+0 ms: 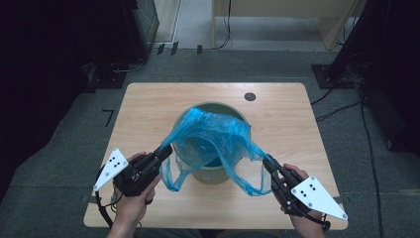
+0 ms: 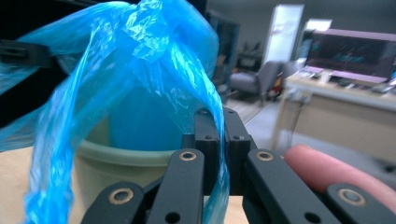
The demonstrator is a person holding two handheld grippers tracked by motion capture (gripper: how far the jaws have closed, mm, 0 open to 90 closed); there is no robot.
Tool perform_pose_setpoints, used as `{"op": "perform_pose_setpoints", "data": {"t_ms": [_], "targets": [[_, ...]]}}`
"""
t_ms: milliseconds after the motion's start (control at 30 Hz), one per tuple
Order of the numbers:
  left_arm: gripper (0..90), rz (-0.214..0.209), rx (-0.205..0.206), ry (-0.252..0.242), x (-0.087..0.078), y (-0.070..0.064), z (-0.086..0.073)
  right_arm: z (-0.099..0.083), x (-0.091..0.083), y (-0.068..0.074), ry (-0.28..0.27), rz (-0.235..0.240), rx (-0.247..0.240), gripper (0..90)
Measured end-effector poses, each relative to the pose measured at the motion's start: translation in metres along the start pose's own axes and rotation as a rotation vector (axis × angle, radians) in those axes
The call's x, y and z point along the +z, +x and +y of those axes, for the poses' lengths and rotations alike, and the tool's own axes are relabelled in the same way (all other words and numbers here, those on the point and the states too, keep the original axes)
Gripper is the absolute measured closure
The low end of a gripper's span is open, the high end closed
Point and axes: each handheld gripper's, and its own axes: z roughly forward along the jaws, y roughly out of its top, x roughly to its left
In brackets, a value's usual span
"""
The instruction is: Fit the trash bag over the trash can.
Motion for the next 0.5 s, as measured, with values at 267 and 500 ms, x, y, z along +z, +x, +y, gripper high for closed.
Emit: {"op": "perform_pose_setpoints", "data": {"t_ms": [267, 500], "targets": [[79.7, 0.017, -0.003, -0.002, 0.000, 0.001, 0.000, 0.001, -0.001, 0.001, -0.025, -0.063, 0.021, 30.2], [74.5, 0.002, 0.001, -0.021, -0.003, -0.001, 0.003, 0.006, -0.013, 0.002, -0.110, -0.001, -0.011, 42.5]]}}
